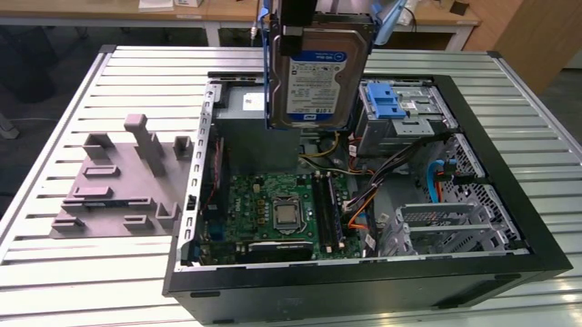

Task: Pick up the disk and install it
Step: 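Insert the disk into the insertion slot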

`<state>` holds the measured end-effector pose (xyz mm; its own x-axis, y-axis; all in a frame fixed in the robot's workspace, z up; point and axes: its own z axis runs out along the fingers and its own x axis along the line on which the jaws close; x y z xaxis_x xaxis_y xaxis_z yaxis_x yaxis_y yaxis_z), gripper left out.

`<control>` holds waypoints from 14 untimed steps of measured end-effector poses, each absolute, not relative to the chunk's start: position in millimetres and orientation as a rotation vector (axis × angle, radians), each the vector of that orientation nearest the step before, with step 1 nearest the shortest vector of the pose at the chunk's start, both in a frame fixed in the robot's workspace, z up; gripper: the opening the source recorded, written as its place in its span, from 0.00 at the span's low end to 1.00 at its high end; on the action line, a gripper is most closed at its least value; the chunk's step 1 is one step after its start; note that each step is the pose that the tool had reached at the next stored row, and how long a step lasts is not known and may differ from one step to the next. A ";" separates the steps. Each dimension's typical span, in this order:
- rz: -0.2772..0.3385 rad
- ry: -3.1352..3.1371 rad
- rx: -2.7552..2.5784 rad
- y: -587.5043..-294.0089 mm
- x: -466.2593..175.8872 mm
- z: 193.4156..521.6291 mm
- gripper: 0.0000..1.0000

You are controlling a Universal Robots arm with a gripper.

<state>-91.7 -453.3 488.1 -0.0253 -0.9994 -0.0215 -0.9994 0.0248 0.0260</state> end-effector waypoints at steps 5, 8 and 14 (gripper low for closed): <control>-0.053 -2.247 2.191 -459.2 -91.8 487.9 0.36; -0.053 -2.247 2.191 -463.2 -91.7 487.8 0.36; -0.053 -2.247 2.191 -468.8 -90.6 487.3 0.36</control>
<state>-90.6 -468.8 487.3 -0.0254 -0.9994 -0.0217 -0.9994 0.0248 0.0260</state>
